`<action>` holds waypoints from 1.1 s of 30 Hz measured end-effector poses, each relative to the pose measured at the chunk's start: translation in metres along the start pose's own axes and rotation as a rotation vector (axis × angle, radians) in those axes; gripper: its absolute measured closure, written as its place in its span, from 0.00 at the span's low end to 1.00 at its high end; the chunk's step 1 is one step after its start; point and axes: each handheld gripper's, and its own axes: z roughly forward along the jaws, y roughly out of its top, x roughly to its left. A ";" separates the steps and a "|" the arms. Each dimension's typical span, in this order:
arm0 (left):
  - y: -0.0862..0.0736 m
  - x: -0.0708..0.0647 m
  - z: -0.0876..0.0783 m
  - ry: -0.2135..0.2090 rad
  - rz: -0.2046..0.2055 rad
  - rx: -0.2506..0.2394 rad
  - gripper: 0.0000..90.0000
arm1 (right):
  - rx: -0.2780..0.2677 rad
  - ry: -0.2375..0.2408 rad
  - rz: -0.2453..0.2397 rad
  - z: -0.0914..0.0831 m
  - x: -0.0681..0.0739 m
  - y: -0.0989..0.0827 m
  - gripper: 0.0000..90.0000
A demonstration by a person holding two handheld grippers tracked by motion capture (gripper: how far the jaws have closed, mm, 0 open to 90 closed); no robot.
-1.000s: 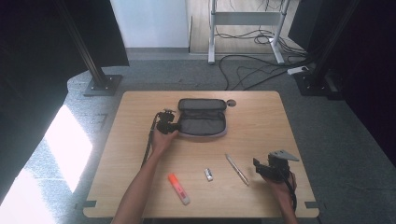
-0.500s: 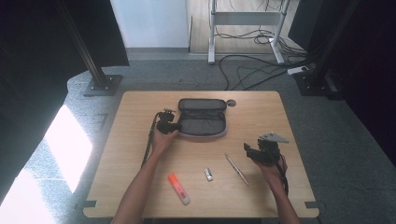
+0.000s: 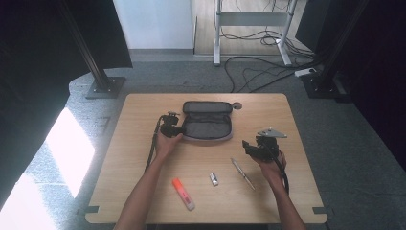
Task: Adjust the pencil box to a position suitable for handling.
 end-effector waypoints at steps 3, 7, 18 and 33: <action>0.000 0.000 0.000 0.002 0.001 -0.001 0.83 | -0.001 -0.001 -0.008 0.002 0.001 0.001 0.41; 0.000 0.000 0.001 0.001 0.000 -0.002 0.83 | 0.003 0.002 -0.002 0.006 0.001 0.002 0.41; 0.000 0.000 0.001 0.003 0.002 0.001 0.83 | -0.003 0.008 0.001 0.015 0.004 0.012 0.42; 0.001 0.001 0.001 -0.004 -0.001 0.001 0.83 | 0.002 0.016 -0.014 0.031 0.014 0.024 0.43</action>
